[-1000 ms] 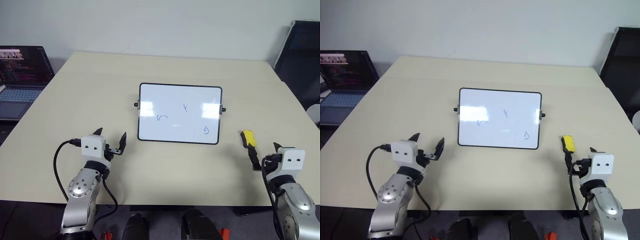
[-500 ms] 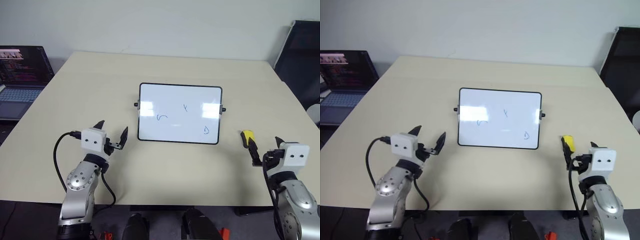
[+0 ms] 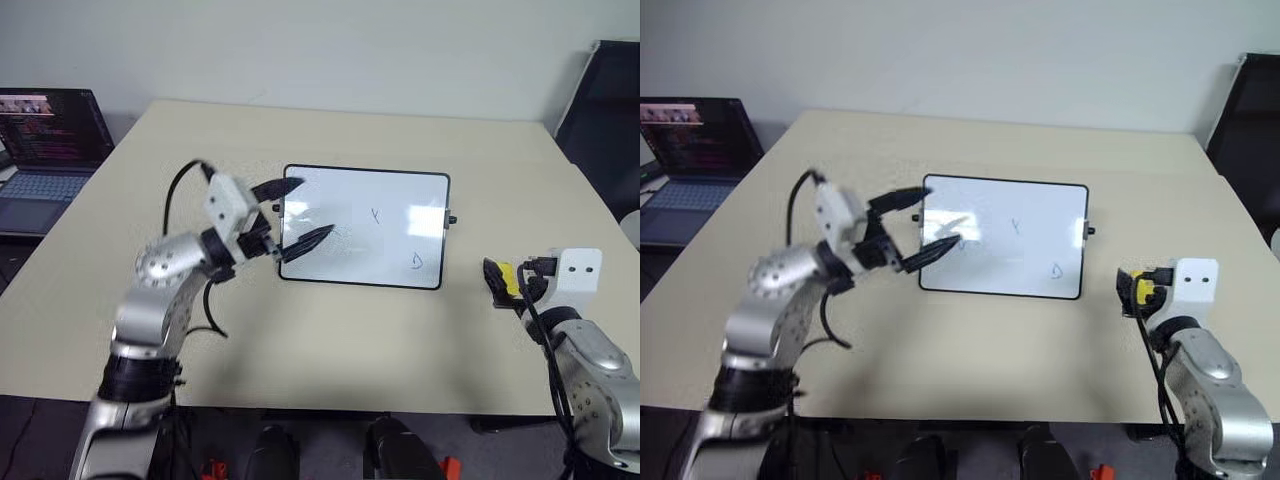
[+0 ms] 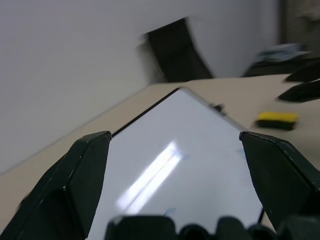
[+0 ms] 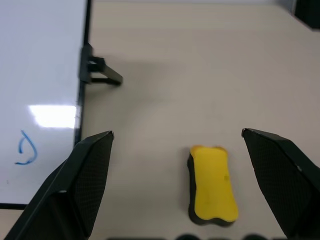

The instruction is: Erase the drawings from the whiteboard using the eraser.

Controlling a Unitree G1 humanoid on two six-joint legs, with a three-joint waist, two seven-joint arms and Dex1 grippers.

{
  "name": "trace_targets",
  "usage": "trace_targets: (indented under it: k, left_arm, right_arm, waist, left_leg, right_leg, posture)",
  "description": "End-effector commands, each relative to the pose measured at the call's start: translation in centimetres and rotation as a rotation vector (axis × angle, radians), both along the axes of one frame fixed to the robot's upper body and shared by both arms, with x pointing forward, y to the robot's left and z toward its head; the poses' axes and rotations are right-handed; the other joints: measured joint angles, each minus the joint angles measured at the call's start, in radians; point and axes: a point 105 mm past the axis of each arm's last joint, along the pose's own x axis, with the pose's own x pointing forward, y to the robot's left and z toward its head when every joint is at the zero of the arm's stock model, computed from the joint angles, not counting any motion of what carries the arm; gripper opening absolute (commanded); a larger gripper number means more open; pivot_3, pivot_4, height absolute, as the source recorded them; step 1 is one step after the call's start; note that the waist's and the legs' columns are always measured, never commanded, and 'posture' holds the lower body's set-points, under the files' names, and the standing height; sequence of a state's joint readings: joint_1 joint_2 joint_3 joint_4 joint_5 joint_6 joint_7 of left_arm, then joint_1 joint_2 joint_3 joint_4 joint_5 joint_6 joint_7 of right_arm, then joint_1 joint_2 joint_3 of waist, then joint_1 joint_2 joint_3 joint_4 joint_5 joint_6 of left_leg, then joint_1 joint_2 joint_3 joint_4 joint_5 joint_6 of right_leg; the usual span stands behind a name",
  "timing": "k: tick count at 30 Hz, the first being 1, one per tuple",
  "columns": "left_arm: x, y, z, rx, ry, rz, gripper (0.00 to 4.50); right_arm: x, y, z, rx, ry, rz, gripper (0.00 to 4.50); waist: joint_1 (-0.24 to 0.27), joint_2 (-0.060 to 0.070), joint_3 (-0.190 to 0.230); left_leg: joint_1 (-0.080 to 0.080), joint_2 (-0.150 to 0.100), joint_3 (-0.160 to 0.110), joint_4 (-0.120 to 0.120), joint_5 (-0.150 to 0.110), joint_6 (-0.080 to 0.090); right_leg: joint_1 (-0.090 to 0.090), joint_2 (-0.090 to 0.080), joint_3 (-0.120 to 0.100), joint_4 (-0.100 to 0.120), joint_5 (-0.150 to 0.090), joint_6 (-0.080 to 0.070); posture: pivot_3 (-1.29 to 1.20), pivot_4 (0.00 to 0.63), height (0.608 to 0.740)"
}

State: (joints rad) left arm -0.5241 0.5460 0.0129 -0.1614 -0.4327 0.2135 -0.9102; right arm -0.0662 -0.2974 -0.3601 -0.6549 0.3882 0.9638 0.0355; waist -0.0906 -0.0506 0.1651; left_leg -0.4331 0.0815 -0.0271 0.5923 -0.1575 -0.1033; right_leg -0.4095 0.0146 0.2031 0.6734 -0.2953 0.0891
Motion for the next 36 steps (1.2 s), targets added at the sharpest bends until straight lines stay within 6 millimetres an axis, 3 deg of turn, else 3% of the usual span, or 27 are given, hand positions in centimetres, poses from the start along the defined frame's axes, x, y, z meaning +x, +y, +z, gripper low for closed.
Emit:
trace_targets:
  k: [1,6,11,30,36]
  left_arm:
    - [-0.5,-1.2,-0.2,0.051,0.061,-0.130,4.50]
    - [-1.2,-2.9,-0.1,0.118,0.073,-0.251,4.50]
    - [-1.2,-3.4,0.1,0.122,0.064,-0.269,4.50]
    - [-1.1,-2.1,-0.9,0.157,0.061,-0.227,4.50]
    - [-0.9,-1.7,-0.9,0.159,0.059,-0.203,4.50]
  right_arm:
    - [0.4,-0.3,0.8,-0.018,0.015,-0.004,4.46]
    - [1.8,-1.5,-0.1,-0.039,0.062,-0.025,4.46]
    - [3.0,-1.8,-1.4,-0.044,0.103,-0.004,4.46]
    - [5.1,-3.4,-2.8,-0.065,0.106,-0.040,4.46]
    - [5.4,-3.3,-2.8,-0.061,0.107,-0.041,2.37]
  waist:
    - [-0.011,0.002,0.001]
    - [-0.015,0.003,0.002]
    - [-0.015,0.004,0.002]
    - [-0.018,0.007,0.005]
    - [-0.018,0.008,0.005]
  left_leg:
    - [0.000,0.000,0.000,-0.001,0.000,0.000]
    - [-0.001,0.000,-0.002,-0.002,-0.001,0.001]
    - [-0.001,-0.001,-0.002,-0.002,-0.001,0.001]
    - [0.000,-0.001,-0.002,0.000,0.000,0.001]
    - [0.000,-0.001,-0.003,0.000,0.000,0.001]
  right_leg:
    - [0.000,0.000,0.000,0.001,-0.001,0.001]
    - [-0.001,0.001,-0.002,0.003,-0.003,0.004]
    - [0.000,0.000,-0.002,0.003,-0.003,0.005]
    - [0.001,0.000,-0.002,0.005,-0.003,0.005]
    - [0.001,0.000,-0.002,0.005,-0.003,0.006]
  posture:
    - [0.00,0.150,0.740]
    - [0.00,0.150,0.740]
    - [0.00,0.150,0.740]
    - [0.00,0.150,0.740]
    - [0.00,0.150,0.740]
